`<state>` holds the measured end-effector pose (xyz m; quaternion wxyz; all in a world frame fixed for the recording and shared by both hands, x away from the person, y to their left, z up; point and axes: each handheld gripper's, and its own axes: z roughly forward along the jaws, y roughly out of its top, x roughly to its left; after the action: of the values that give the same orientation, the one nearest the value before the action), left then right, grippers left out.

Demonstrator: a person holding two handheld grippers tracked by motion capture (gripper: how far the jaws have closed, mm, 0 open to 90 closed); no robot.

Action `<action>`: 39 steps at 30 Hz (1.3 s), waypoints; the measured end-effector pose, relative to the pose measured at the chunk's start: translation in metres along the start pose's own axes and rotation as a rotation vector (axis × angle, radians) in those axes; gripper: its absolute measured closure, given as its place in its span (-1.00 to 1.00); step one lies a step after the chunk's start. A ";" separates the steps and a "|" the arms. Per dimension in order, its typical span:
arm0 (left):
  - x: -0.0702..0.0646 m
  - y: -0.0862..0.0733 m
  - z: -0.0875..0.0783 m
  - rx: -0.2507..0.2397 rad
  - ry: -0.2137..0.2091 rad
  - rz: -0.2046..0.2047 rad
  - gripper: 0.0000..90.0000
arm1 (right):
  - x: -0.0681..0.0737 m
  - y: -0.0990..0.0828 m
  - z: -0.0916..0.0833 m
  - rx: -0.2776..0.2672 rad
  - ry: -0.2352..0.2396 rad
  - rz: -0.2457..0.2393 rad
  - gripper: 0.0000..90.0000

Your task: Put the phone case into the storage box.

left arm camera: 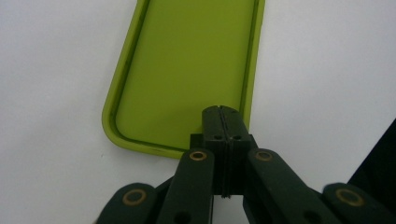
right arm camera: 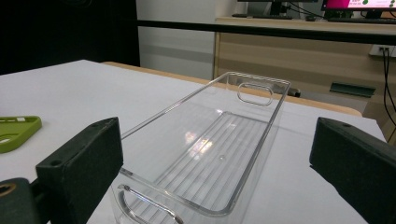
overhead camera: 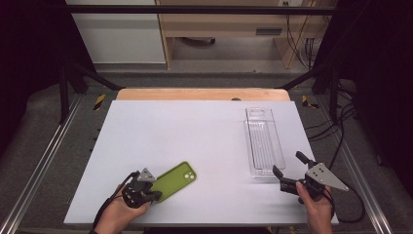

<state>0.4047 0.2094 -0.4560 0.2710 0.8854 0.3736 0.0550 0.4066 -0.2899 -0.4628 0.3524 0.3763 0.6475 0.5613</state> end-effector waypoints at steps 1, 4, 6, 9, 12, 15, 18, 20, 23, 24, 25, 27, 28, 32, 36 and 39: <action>0.000 -0.001 0.000 -0.006 0.001 0.005 1.00 | 0.000 0.000 0.000 0.001 0.000 0.000 -0.93; 0.000 -0.002 -0.001 -0.013 -0.001 0.014 1.00 | 0.000 0.000 0.000 0.004 0.001 -0.002 -0.93; 0.000 -0.002 -0.002 -0.018 0.000 0.022 1.00 | 0.000 0.000 0.000 0.005 0.000 -0.003 -0.93; -0.002 0.003 -0.012 -0.077 0.024 0.051 1.00 | 0.000 0.000 0.000 0.007 -0.001 -0.004 -0.93; -0.003 0.008 -0.019 -0.112 0.046 0.087 1.00 | 0.000 -0.001 0.000 0.012 0.001 -0.009 -0.93; -0.002 0.015 -0.025 -0.200 0.108 0.138 0.55 | 0.001 0.000 0.000 0.011 0.001 -0.008 -0.93; 0.001 0.016 -0.024 -0.226 0.098 0.159 -0.21 | 0.002 0.000 -0.001 0.007 0.005 -0.011 -0.93; 0.003 0.014 -0.023 -0.258 0.102 0.164 -0.50 | 0.002 0.000 0.000 0.011 0.005 -0.016 -0.93; 0.014 0.005 -0.016 -0.310 0.095 0.134 -0.78 | 0.001 -0.001 0.001 0.014 0.004 -0.020 -0.93; 0.014 0.005 -0.016 -0.310 0.095 0.134 -0.81 | 0.001 -0.001 0.001 0.014 0.004 -0.020 -0.93; 0.021 0.001 -0.010 -0.310 0.075 0.106 -0.86 | 0.001 -0.001 0.001 0.018 0.007 -0.017 -0.94; 0.025 0.000 -0.003 -0.291 0.077 0.099 -0.88 | 0.001 -0.001 0.001 0.017 0.008 -0.017 -0.94; 0.025 0.000 -0.003 -0.291 0.077 0.099 -0.89 | 0.001 -0.001 0.001 0.017 0.008 -0.017 -0.94; 0.030 -0.001 0.003 -0.281 0.063 0.083 -0.90 | 0.001 -0.002 0.001 0.026 0.011 -0.026 -0.94; 0.030 0.000 0.003 -0.271 0.041 0.085 -0.90 | 0.001 -0.001 0.001 0.023 0.006 -0.015 -0.94; 0.028 0.000 0.004 -0.260 0.033 0.118 -0.83 | 0.001 -0.002 0.002 0.029 0.010 -0.020 -0.94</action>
<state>0.4256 0.2270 -0.4622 0.3735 0.8624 0.3149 0.1331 0.4071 -0.2881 -0.4648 0.3494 0.3720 0.6609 0.5502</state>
